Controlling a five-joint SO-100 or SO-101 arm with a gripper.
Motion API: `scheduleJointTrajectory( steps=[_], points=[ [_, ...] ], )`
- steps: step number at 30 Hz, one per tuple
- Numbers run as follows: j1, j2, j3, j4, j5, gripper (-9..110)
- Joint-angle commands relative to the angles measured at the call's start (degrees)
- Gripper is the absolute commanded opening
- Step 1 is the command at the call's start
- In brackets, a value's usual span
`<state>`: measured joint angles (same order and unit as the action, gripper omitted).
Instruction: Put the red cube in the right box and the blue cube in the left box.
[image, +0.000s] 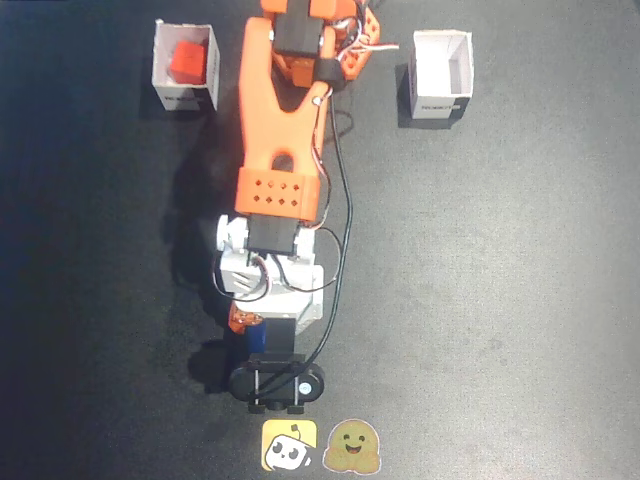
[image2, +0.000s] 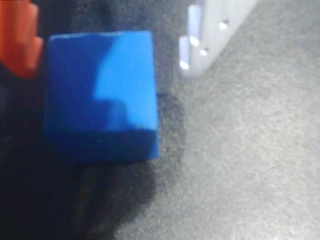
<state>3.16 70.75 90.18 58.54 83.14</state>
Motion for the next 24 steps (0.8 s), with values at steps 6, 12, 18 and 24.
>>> scheduleJointTrajectory(
  steps=[6, 12, 18, 24],
  points=[
    [0.0, -1.41, -3.96, -0.79, -0.09, 21],
    [0.26, -2.64, -5.01, -0.79, -0.09, 20],
    [0.53, -4.83, -8.26, 1.14, -0.44, 20],
    [0.79, -5.89, -9.58, 1.32, -0.88, 20]
  ],
)
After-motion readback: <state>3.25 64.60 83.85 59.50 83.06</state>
